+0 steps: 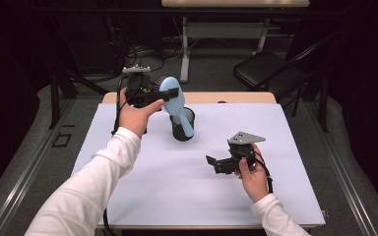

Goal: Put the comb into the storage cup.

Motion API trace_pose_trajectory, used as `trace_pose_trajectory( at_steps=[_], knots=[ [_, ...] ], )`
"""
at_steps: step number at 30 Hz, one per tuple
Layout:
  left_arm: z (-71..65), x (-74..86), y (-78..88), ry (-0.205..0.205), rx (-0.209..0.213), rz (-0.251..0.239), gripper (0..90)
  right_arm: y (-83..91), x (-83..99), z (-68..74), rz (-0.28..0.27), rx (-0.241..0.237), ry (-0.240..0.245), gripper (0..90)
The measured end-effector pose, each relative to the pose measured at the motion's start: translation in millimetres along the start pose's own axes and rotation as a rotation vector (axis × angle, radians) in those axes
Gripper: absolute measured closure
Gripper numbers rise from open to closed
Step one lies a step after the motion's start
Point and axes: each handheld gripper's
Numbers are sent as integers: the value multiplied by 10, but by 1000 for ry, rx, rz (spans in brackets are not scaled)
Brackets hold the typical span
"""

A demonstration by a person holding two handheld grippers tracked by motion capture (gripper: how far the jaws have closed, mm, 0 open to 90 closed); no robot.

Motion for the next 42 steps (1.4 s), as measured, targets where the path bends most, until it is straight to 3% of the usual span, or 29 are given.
trace_pose_trajectory(
  at_steps=[9, 19, 42],
  knots=[
    [20, -134, 17, -20, -25, -25, 491, -1, 5, -7, 3, -1, -10, 0],
    [57, -252, -29, -57, -89, -30, 491, -3, 9, -13, 7, -2, -8, 0],
    [167, -265, -226, -58, -138, -38, 492, -11, 19, -30, 14, -6, -11, 0]
  ],
)
Point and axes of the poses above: each handheld gripper's, and its own axes: y roughly backward along the jaws, x roughly out of its underside, z roughly to its left
